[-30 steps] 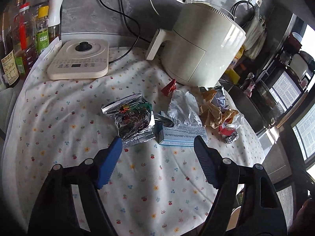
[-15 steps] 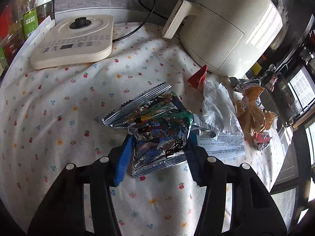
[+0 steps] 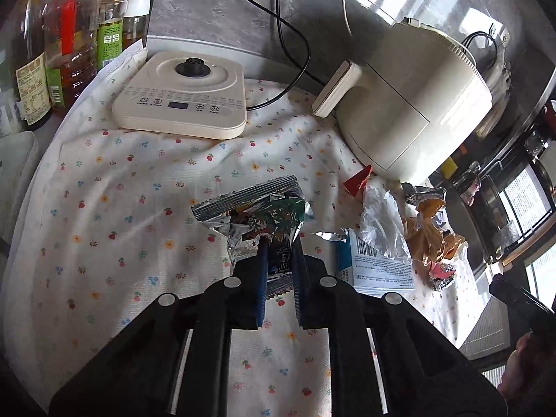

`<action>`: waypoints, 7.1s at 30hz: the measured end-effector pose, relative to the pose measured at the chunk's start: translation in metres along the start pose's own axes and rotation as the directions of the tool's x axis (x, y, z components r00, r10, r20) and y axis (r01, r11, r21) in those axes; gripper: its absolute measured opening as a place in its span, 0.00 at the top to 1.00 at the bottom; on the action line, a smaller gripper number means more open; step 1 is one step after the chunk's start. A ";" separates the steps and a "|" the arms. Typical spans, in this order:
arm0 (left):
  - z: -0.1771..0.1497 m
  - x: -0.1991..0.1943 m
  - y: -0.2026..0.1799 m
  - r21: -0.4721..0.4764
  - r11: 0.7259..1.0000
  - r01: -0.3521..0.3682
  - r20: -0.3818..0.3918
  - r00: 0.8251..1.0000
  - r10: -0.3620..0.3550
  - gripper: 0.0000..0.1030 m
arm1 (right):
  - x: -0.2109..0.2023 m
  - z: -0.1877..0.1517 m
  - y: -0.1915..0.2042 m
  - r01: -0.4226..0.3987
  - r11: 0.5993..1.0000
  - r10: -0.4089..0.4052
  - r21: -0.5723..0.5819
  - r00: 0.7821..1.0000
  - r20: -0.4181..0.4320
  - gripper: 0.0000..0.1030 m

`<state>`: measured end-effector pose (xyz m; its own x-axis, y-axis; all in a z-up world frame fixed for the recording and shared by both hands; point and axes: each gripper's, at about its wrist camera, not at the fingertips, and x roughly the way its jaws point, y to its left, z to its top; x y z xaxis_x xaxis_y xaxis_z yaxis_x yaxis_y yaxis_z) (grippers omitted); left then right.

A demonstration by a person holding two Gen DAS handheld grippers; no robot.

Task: Collect trash
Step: 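Lift the snack wrapper with the left tool and carry it toward the bucket, then open the left tool over the white bucket to drop the wrapper, then move the left tool back to the counter toward the white tissue, then close the left tool on the white tissue and lift it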

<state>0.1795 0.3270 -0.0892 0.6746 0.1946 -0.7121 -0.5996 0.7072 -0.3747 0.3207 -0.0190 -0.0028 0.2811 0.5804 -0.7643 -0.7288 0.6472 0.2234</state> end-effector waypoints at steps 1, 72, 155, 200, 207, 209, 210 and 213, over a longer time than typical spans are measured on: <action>0.000 -0.004 0.003 -0.007 1.000 -0.010 0.009 1.000 0.010 0.87 | 0.010 0.006 0.002 -0.001 1.000 0.001 -0.011 1.000 -0.013 0.33; -0.199 -0.051 -0.318 0.385 0.837 0.390 -0.241 0.917 -0.316 0.87 | -0.189 -0.304 -0.280 0.269 0.817 -0.232 0.510 0.963 -0.136 0.75; -0.088 -0.041 -0.155 0.282 0.937 0.205 -0.044 0.979 -0.201 0.15 | -0.158 -0.180 -0.139 0.174 0.896 -0.251 0.409 0.957 0.144 0.07; 0.001 0.056 -0.100 0.377 0.925 0.051 -0.031 0.999 -0.042 0.94 | -0.091 -0.125 -0.103 0.221 0.886 -0.289 0.408 0.951 0.112 0.08; 0.001 0.004 -0.045 0.247 0.969 -0.003 0.043 0.999 -0.008 0.94 | -0.039 -0.080 -0.079 0.106 0.957 -0.141 0.269 0.983 0.114 0.18; -0.004 -0.009 -0.031 0.216 0.976 -0.027 0.055 0.998 0.016 0.94 | -0.020 -0.068 -0.072 0.077 0.969 -0.103 0.237 0.989 0.101 0.21; -0.007 -0.015 -0.024 0.202 0.979 -0.039 0.060 0.998 0.028 0.94 | -0.011 -0.062 -0.070 0.059 0.973 -0.082 0.224 0.992 0.094 0.24; -0.017 -0.031 -0.003 0.150 0.985 -0.084 0.071 0.995 0.074 0.94 | 0.018 -0.048 -0.063 0.022 0.984 -0.038 0.180 0.996 0.085 0.28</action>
<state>0.1530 0.3068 -0.0757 0.6575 0.2941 -0.6937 -0.5826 0.7823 -0.2205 0.3417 -0.0730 -0.0595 0.3608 0.5956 -0.7177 -0.5985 0.7380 0.3116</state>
